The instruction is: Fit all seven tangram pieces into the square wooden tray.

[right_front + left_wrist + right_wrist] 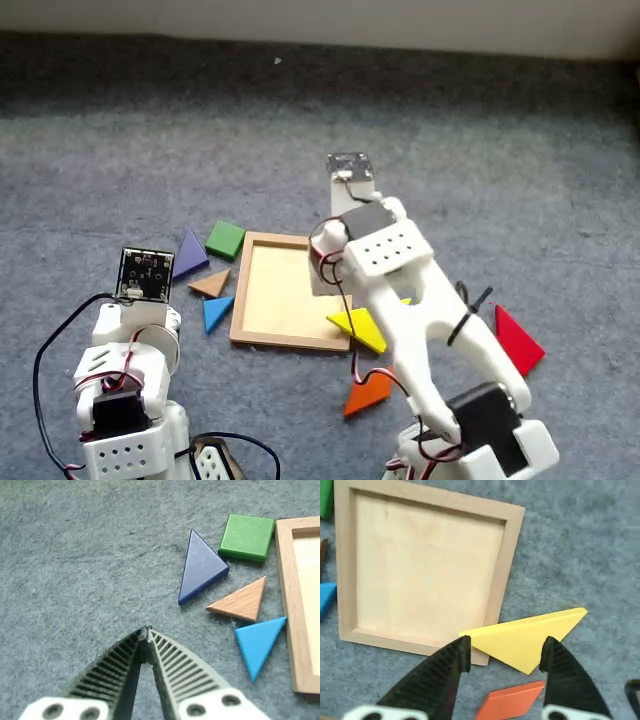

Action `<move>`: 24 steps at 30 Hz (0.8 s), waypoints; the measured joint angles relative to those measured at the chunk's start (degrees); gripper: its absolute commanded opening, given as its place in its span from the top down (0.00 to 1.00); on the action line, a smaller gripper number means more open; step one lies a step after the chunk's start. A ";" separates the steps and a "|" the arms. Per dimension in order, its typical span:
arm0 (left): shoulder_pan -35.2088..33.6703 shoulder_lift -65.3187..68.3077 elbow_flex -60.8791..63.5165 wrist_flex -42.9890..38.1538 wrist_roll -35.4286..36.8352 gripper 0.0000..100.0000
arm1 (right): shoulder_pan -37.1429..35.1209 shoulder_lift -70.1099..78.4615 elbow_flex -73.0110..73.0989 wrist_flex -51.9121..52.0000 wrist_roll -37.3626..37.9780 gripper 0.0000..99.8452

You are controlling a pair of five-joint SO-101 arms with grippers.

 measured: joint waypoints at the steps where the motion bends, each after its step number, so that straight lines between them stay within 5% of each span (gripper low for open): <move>1: 0.00 0.00 0.00 0.00 0.00 0.99 | 1.49 -1.23 0.00 0.44 0.79 0.78; 8: 0.00 0.00 0.00 0.00 0.00 0.99 | 13.10 -10.37 7.38 1.67 8.97 0.78; 12: 0.00 0.00 0.00 0.00 0.00 0.99 | 15.65 -11.87 15.03 0.88 13.36 0.88; 16: 0.00 0.00 0.00 0.00 0.00 0.99 | 17.49 -11.87 22.24 -6.24 14.59 0.99; 24: 0.00 0.00 0.00 0.00 0.00 0.99 | 18.55 -7.38 29.89 -18.73 14.86 0.99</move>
